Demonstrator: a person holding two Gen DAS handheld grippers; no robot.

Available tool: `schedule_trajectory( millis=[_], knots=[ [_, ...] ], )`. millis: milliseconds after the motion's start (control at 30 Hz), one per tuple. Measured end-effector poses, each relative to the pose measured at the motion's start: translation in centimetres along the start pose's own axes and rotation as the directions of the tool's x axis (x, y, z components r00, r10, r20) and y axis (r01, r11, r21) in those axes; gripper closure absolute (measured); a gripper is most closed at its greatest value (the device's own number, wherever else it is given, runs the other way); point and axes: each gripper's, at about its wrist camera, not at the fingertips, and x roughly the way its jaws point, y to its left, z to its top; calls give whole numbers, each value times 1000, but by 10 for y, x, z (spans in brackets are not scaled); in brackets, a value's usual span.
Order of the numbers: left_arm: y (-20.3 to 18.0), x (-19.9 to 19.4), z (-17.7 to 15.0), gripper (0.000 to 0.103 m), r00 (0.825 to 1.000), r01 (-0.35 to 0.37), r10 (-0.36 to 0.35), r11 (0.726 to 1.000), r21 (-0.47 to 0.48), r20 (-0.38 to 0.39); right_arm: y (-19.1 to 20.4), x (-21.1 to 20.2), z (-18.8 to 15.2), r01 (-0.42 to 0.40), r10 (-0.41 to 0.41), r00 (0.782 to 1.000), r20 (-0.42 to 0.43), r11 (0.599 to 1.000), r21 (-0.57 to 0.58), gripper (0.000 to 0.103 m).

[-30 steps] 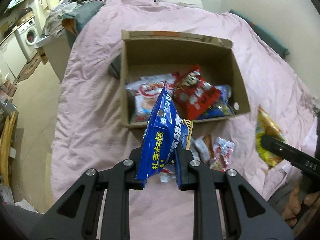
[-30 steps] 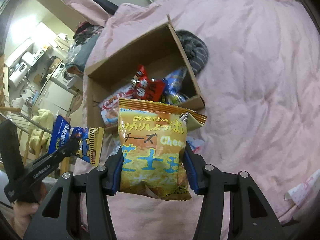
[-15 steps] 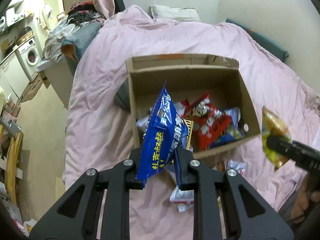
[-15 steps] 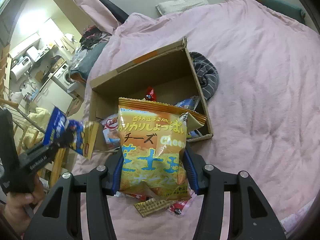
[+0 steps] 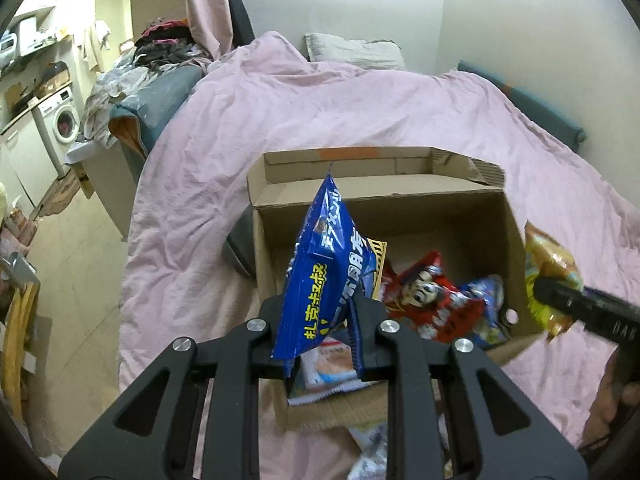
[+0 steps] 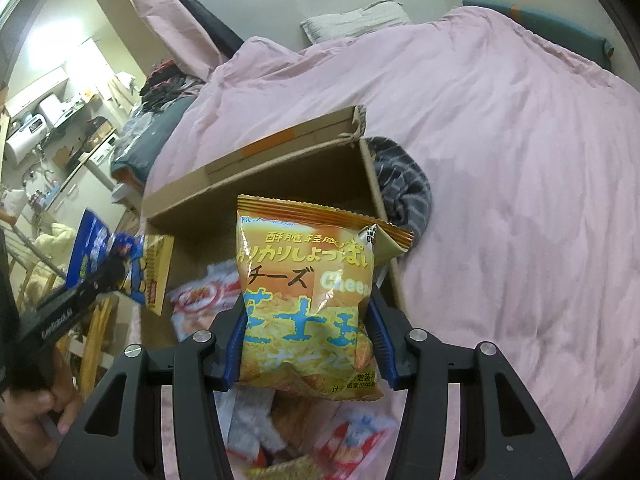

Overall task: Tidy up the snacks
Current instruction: 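Carry both bags over the box and lower them inside, then open both tools and move them back toward the snack pile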

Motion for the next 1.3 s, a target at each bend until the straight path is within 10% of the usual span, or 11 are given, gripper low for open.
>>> schedule_trajectory(
  millis=[867,967,1100,1300],
  knots=[
    [2,49,-16,82,972,103,-119,991,-88,-205,5,52,10,-9,4,997,-78,999,-53,47],
    [0,49,-17,68,964,121,-140,988,-98,-226,6,50,11,-13,10,998,-67,999,-49,46],
    [-4,41,-16,39,969,134,-149,987,-86,-196,7,41,11,-26,26,1000,-12,999,-46,10],
    [-3,31,-12,26,990,52,-58,998,-44,-126,13,37,14,-23,23,1000,5,997,-78,10]
  ],
)
